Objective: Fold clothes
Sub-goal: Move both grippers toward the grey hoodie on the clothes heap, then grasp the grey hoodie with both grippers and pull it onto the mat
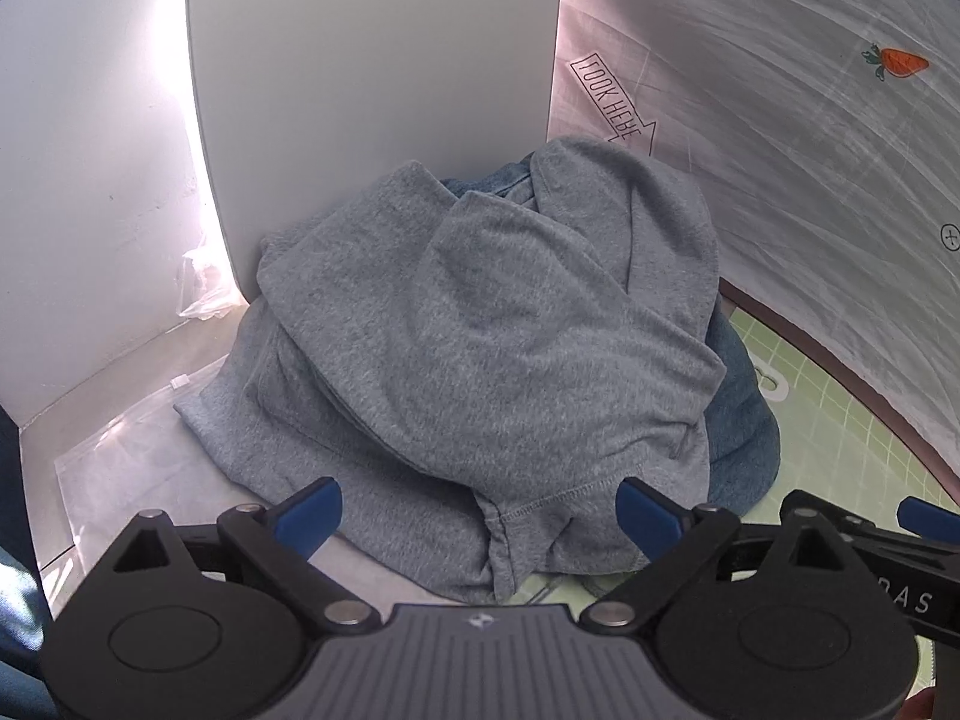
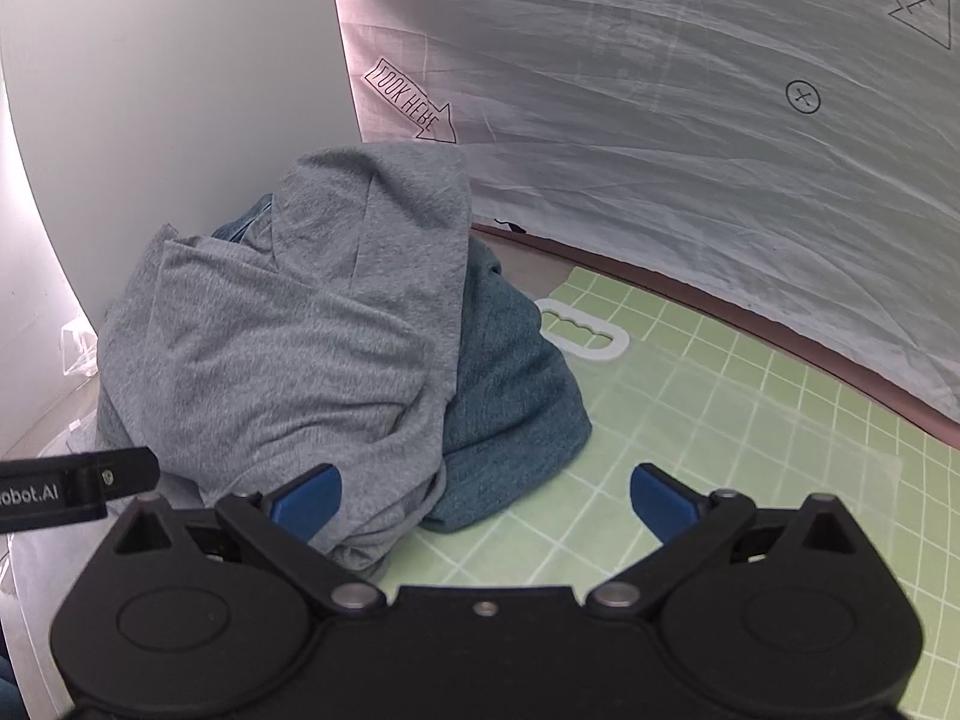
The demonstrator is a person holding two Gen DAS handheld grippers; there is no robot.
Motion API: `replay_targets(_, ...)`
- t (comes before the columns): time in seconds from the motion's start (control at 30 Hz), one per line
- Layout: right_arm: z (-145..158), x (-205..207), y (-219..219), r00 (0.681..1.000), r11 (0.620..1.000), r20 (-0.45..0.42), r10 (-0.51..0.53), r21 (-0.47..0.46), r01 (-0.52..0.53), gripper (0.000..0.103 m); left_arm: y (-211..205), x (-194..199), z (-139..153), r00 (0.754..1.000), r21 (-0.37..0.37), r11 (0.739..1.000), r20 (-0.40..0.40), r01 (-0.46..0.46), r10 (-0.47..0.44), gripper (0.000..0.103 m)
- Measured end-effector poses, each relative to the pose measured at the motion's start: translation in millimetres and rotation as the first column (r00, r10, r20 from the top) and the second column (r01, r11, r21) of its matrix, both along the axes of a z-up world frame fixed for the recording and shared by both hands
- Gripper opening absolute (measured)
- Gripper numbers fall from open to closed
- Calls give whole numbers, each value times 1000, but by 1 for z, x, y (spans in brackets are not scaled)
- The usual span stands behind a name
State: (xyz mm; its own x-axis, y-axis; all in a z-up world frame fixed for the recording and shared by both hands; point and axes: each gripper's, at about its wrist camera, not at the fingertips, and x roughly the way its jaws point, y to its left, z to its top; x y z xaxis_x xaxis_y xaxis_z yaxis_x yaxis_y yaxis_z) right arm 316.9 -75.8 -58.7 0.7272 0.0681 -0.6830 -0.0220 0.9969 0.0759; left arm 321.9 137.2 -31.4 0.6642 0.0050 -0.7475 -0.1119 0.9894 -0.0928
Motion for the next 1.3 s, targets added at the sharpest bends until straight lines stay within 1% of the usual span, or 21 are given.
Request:
replay_targets(0.1, -4, 25, 2, 1000, 1000, 4, 20, 6, -20, 103, -4, 25, -11, 1000, -9, 1000, -16, -5, 5, 85)
replay_targets(0.17, -7, 44, 5, 999, 999, -1, 40, 8, -40, 103, -5, 42, -17, 999, -24, 1000, -30, -16, 16, 77)
replay_targets(0.23, -12, 64, 7, 998, 998, -11, 55, 25, -54, 102, -5, 57, -22, 999, -41, 999, -43, -27, 25, 72)
replay_targets(0.3, -17, 80, 10, 997, 996, -28, 72, 63, -70, 98, -6, 68, -26, 998, -48, 998, -49, -43, 41, 71)
replay_targets(0.33, -21, 87, 11, 996, 993, -38, 84, 86, -80, 91, -7, 73, -28, 998, -51, 997, -46, -53, 50, 69)
replay_targets(0.37, -24, 93, 13, 994, 990, -49, 95, 110, -90, 84, -7, 75, -28, 998, -53, 997, -40, -60, 57, 64)
replay_targets(0.4, -28, 100, 14, 992, 986, -59, 107, 133, -99, 81, -9, 76, -28, 998, -50, 997, -33, -64, 62, 61)
replay_targets(0.47, -35, 113, 17, 988, 977, -78, 132, 180, -116, 60, -12, 76, -27, 998, -41, 997, -19, -66, 65, 55)
replay_targets(0.5, -38, 119, 19, 985, 971, -88, 146, 204, -125, 53, -14, 76, -26, 998, -33, 997, -13, -67, 66, 54)
replay_targets(0.53, -42, 122, 21, 981, 963, -99, 165, 230, -139, 33, -15, 75, -25, 998, -25, 997, -8, -68, 68, 50)
replay_targets(0.57, -43, 123, 22, 979, 955, -98, 181, 256, -150, 18, -16, 74, -24, 998, -19, 997, -4, -69, 69, 44)
replay_targets(0.6, -42, 121, 23, 977, 954, -91, 193, 251, -165, 11, -16, 73, -22, 998, -16, 997, 2, -69, 69, 40)
replay_targets(0.63, -40, 118, 24, 976, 953, -83, 201, 246, -176, 7, -16, 71, -20, 997, -15, 997, 6, -72, 72, 29)
replay_targets(0.7, -32, 97, 12, 983, 958, -55, 177, 239, -159, 4, -15, 67, -15, 996, -21, 996, 11, -83, 83, 17)
replay_targets(0.73, -28, 87, 6, 986, 960, -41, 164, 236, -150, 4, -14, 64, -12, 996, -26, 996, 14, -89, 89, 8)
replay_targets(0.77, -24, 76, 0, 988, 962, -26, 152, 232, -141, 4, -13, 61, -9, 996, -32, 995, 20, -92, 92, 4)
replay_targets(0.93, -3, 25, -29, 995, 971, 45, 89, 217, -97, 3, -25, 35, 20, 996, -48, 998, 88, -28, 32, 2)
replay_targets(1.03, 9, -6, -46, 995, 975, 89, 52, 210, -70, 3, -44, 13, 42, 992, -61, 998, 126, 32, -24, 2)
replay_targets(1.1, 17, -26, -58, 993, 977, 118, 27, 206, -51, 3, -64, -9, 59, 986, -67, 994, 152, 82, -71, 2)
replay_targets(1.17, 21, -55, -77, 991, 979, 132, -8, 201, -19, 2, -87, -33, 74, 978, -46, 991, 171, 127, -117, 2)
replay_targets(1.3, 22, -123, -123, 986, 979, 138, -94, 191, 67, 2, -142, -90, 79, 961, -59, 972, 174, 227, -214, 2)
